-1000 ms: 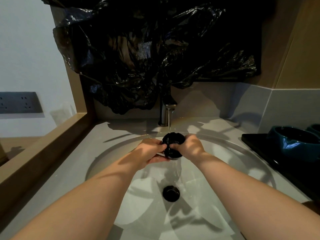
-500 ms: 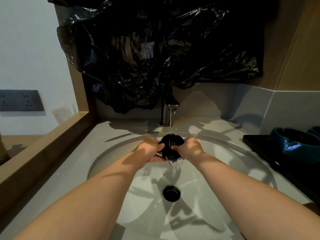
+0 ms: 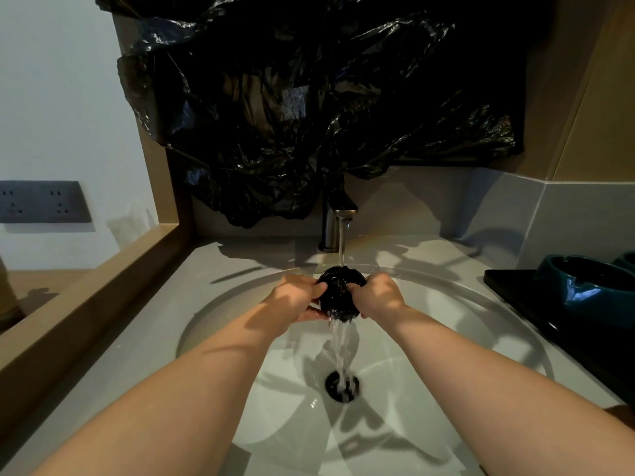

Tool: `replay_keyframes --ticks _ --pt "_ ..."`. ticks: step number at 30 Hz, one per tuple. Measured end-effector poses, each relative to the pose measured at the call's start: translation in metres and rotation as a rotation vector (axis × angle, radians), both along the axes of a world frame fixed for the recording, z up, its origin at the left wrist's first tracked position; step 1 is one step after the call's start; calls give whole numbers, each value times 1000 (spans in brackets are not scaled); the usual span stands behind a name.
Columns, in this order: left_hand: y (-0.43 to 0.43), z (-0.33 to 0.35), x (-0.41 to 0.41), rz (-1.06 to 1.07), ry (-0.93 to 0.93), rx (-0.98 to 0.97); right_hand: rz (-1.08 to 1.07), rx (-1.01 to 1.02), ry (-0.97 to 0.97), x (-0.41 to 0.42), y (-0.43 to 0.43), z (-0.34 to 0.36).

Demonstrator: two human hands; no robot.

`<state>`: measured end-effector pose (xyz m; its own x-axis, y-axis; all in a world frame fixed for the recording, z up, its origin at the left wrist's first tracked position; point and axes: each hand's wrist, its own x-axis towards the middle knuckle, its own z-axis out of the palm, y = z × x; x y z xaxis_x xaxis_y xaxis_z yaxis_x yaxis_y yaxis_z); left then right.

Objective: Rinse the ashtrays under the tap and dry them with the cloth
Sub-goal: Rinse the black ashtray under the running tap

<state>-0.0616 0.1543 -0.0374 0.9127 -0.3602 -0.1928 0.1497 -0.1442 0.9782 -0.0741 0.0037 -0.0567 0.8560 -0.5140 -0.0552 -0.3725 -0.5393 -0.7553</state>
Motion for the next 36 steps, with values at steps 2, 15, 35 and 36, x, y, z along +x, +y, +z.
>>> replay_keyframes --ticks 2,15,35,36 --pt "0 -1 1 -3 -6 -2 -4 -9 4 0 -1 -1" --pt "3 -2 3 -4 -15 -12 34 -61 -24 -2 1 2" --pt "5 -3 5 -8 -9 -38 -1 -110 -12 -1 6 3" --pt "5 -3 5 -12 -9 -36 26 -103 -11 -2 7 3"
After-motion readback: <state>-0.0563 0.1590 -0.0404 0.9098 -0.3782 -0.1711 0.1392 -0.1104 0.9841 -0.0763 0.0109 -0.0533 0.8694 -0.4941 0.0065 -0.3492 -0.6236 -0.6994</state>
